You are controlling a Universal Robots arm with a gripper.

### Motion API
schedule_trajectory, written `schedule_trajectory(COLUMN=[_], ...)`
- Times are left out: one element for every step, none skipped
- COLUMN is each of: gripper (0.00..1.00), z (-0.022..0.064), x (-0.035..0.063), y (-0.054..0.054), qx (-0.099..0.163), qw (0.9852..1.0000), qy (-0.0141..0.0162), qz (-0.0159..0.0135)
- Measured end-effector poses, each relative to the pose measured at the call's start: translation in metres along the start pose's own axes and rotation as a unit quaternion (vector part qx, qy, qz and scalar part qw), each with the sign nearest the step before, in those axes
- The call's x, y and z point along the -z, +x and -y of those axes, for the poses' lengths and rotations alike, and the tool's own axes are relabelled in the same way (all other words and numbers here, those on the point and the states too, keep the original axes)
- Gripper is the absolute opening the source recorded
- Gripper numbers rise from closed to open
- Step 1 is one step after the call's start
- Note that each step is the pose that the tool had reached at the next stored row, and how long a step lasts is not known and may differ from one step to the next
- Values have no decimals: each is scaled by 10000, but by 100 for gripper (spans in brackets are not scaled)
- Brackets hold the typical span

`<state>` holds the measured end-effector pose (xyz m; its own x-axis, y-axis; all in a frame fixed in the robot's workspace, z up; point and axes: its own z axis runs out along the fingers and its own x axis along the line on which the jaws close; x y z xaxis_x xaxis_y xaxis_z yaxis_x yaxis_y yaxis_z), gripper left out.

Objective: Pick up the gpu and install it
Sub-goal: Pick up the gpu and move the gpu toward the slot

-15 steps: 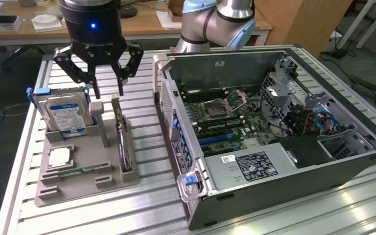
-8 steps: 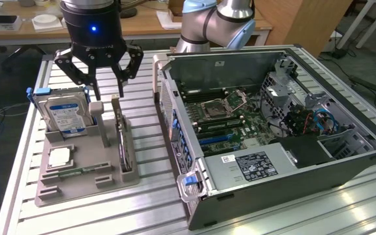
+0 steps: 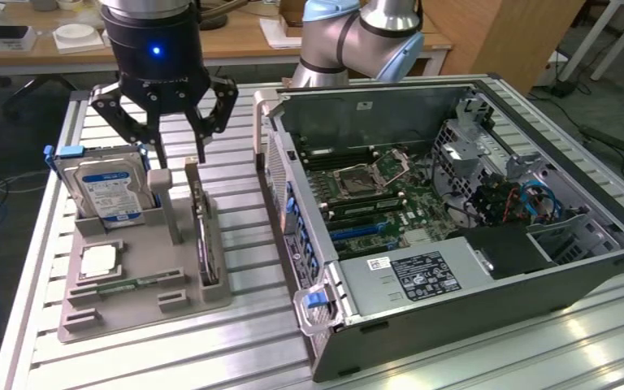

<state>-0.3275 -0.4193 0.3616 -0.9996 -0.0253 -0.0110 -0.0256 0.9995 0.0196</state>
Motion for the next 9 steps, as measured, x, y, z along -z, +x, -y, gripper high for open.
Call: schedule_trajectory(gripper=[49, 49, 49, 49, 49, 49, 49, 49, 49], z=[0, 0, 0, 1, 1, 1, 1, 2, 3], x=[-3, -7, -11, -15, -22, -29, -37, -46, -54], y=[0, 0, 0, 0, 0, 0, 0, 0, 1], qx=[0, -1, -4, -11, -18, -23, -26, -29, -31], qw=[10000, 10000, 10000, 10000, 10000, 10000, 10000, 10000, 10000], qy=[0, -1, -1, -1, -1, 0, 0, 0, 0], qz=[0, 0, 0, 0, 0, 0, 0, 0, 0])
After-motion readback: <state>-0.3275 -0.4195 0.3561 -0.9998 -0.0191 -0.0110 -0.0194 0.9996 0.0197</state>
